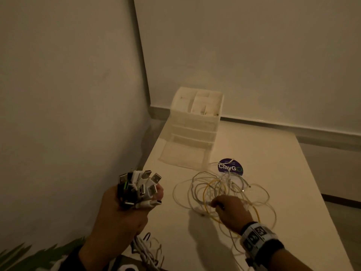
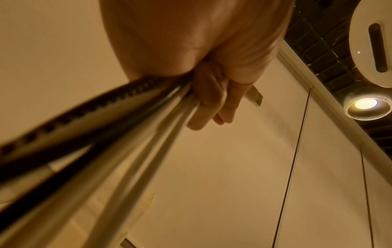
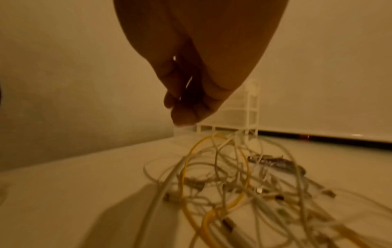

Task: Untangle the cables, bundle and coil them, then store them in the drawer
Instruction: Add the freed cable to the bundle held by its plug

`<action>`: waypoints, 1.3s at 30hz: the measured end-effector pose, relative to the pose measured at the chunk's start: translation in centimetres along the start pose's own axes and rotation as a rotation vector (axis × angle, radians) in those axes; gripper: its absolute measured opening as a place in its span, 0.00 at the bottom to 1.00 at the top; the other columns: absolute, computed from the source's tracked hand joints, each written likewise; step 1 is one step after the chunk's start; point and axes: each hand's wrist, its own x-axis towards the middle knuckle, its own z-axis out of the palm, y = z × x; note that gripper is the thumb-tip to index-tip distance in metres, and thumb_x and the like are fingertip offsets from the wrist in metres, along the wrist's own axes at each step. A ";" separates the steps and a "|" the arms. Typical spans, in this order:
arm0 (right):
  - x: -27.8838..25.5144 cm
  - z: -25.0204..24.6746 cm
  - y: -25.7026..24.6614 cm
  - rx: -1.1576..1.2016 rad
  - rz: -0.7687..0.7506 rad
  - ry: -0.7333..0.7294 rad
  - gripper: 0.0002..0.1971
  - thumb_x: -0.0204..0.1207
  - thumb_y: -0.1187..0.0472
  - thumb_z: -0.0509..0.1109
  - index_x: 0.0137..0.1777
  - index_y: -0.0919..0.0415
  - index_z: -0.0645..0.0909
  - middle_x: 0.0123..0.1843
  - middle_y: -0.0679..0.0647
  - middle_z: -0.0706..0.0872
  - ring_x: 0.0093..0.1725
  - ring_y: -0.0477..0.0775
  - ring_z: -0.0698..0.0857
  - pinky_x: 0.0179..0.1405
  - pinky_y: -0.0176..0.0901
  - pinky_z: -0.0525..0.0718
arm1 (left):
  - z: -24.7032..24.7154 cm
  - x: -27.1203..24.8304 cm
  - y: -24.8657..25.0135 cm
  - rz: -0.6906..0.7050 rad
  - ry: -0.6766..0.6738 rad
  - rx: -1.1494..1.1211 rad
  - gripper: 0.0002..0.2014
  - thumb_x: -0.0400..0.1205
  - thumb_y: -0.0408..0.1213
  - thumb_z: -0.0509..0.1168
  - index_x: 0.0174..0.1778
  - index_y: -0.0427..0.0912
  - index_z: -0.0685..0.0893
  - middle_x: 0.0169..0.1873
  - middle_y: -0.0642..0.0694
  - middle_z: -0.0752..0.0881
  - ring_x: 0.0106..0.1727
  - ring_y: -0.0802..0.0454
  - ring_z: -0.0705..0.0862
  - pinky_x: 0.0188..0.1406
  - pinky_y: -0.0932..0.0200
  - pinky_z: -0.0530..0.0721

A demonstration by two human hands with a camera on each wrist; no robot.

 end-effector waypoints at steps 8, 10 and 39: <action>4.0 3.7 4.4 -0.312 0.112 -0.265 0.18 0.85 0.59 0.55 0.72 0.55 0.74 0.73 0.57 0.74 0.71 0.56 0.76 0.69 0.44 0.74 | 2.0 0.7 0.1 -0.107 0.158 0.002 0.12 0.68 0.18 0.75 0.37 0.40 0.92 0.21 0.40 0.83 0.13 0.58 0.67 0.13 0.66 0.64; 4.4 4.7 5.2 -0.351 0.071 -0.254 0.17 0.85 0.56 0.54 0.71 0.54 0.73 0.73 0.55 0.73 0.71 0.56 0.77 0.67 0.47 0.76 | 2.1 0.8 0.2 -0.093 0.166 0.055 0.13 0.60 0.28 0.84 0.35 0.48 0.93 0.23 0.39 0.84 0.13 0.57 0.66 0.14 0.65 0.64; -5.8 -10.1 -12.5 0.649 -0.418 0.382 0.04 0.76 0.66 0.73 0.46 0.59 0.80 0.35 0.56 0.85 0.33 0.49 0.86 0.32 0.41 0.80 | 6.9 4.0 -0.1 -0.020 -0.093 -0.266 0.22 0.73 0.55 0.64 0.44 0.37 0.85 0.22 0.43 0.64 0.19 0.55 0.55 0.20 0.65 0.55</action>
